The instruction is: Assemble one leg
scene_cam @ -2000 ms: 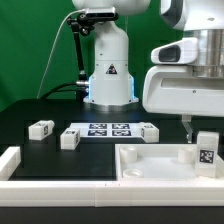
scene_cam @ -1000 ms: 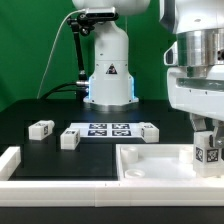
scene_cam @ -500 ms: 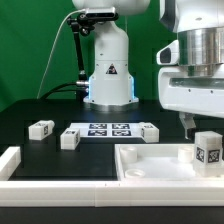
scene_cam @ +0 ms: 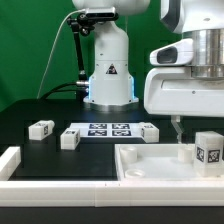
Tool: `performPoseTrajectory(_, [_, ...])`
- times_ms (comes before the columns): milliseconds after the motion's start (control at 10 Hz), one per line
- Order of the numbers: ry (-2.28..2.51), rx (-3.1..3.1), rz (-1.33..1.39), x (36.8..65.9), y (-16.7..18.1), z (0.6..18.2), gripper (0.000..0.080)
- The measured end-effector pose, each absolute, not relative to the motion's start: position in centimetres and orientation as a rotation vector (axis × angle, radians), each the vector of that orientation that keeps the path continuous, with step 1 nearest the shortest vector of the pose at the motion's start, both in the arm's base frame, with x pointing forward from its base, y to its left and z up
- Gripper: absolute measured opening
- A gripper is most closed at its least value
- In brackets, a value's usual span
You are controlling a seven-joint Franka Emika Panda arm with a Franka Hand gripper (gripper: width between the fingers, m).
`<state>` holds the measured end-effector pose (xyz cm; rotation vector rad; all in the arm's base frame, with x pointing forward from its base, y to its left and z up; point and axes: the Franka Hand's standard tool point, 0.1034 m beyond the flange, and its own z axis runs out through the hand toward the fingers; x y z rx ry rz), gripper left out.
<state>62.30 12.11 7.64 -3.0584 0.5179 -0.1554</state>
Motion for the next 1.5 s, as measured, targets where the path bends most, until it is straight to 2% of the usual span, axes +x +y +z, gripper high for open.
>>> performPoseTrajectory(600, [-0.225, -3.125, -0.139, 62.00, 12.72, 7.60, 0.0649])
performPoseTrajectory(800, [-0.340, -3.119, -0.140, 62.05, 12.56, 7.59, 0.0649])
performPoseTrajectory(1000, [-0.333, -3.119, -0.141, 62.05, 12.54, 7.59, 0.0378])
performPoseTrajectory(1100, [-0.311, -3.122, -0.143, 62.11, 12.39, 7.61, 0.0378])
performPoseTrajectory(1200, [-0.256, -3.125, -0.146, 62.14, 12.33, 7.62, 0.0291])
performPoseTrajectory(1500, [0.260, -3.103, -0.199, 62.07, 12.10, 7.57, 0.0291])
